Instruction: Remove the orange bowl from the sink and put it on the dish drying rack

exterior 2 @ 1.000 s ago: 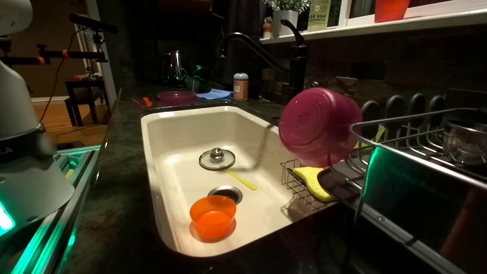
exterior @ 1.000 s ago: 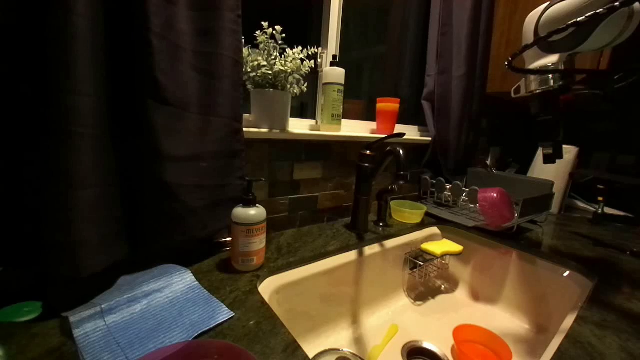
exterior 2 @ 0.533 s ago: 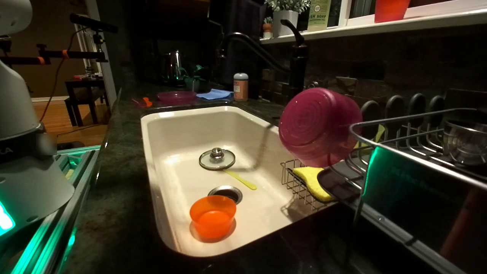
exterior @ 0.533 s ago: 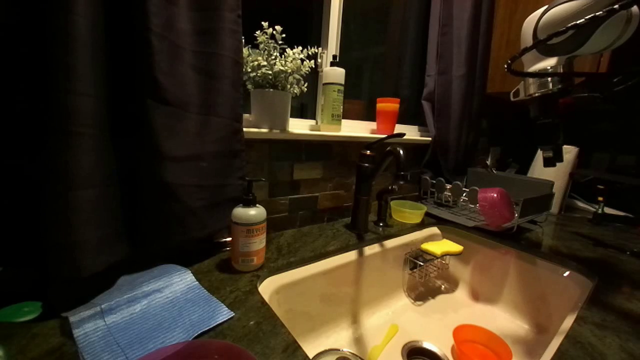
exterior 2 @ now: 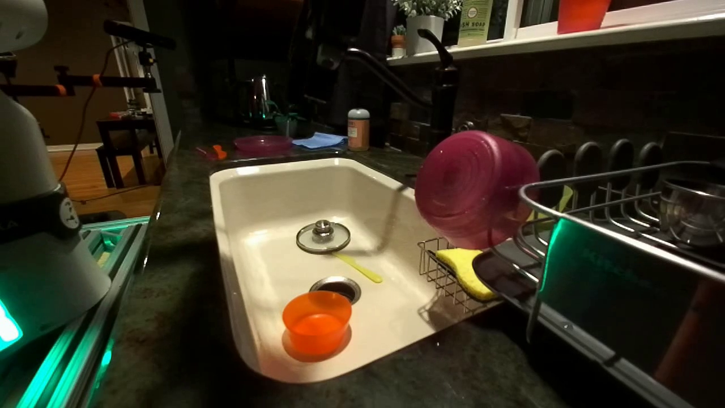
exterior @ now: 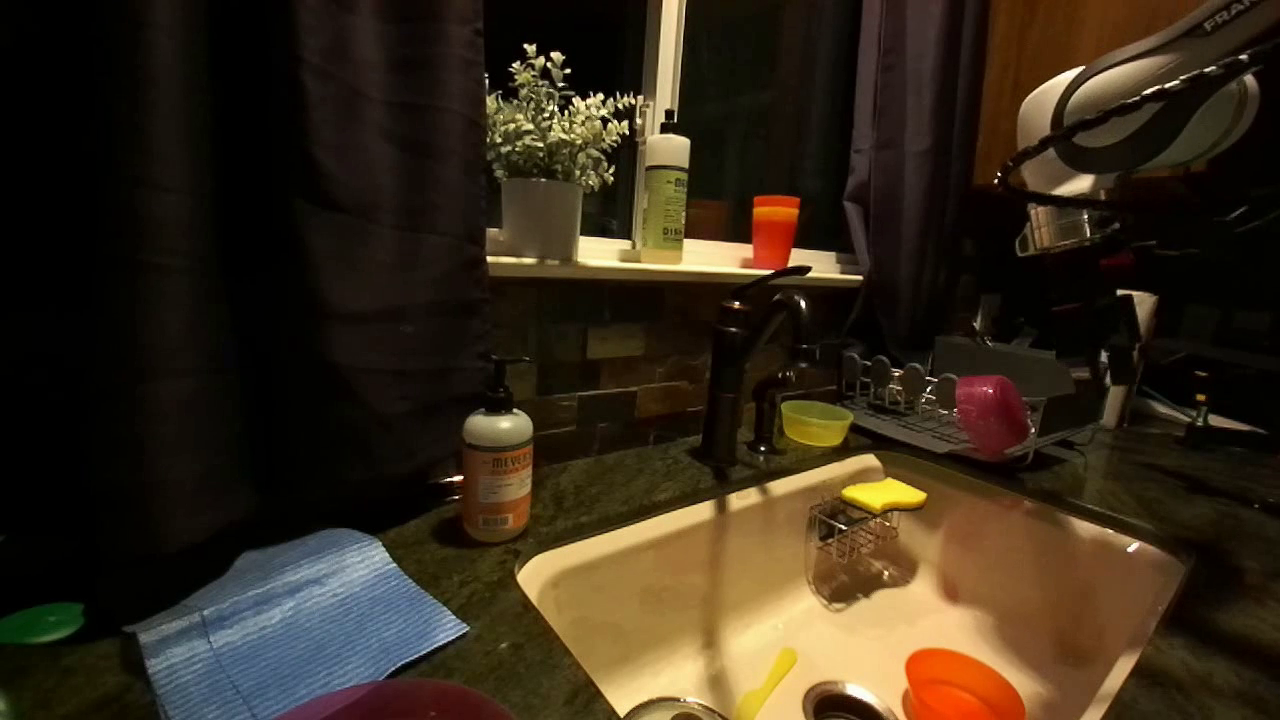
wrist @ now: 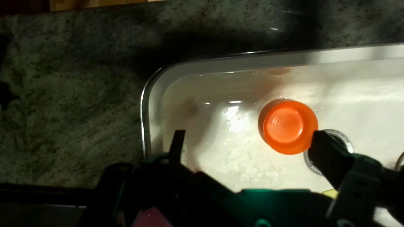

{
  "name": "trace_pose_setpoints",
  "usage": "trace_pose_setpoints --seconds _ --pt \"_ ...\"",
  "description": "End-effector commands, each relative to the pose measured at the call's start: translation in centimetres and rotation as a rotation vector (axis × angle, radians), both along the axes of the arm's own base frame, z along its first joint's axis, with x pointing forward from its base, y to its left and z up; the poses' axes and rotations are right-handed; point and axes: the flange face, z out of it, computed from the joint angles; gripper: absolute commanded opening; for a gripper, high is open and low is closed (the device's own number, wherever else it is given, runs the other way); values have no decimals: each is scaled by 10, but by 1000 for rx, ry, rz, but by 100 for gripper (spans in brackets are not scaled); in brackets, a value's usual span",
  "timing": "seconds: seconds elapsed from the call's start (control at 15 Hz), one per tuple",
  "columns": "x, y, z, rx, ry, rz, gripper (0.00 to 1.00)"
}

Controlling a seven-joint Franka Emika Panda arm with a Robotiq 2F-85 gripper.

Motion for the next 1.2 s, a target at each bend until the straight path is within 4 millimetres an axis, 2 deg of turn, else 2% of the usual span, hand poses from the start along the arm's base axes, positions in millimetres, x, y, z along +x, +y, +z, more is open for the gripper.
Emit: trace_pose_setpoints --seconds 0.0,0.33,0.53,0.87,1.07,1.13 --pt "-12 17 -28 -18 -26 -92 100" --pt "-3 23 -69 16 -152 -32 100" --pt "12 24 -94 29 -197 -30 100" --pt "22 31 -144 67 -177 11 100" --pt "24 34 -172 95 -102 65 100" --pt "18 33 -155 73 -134 37 100"
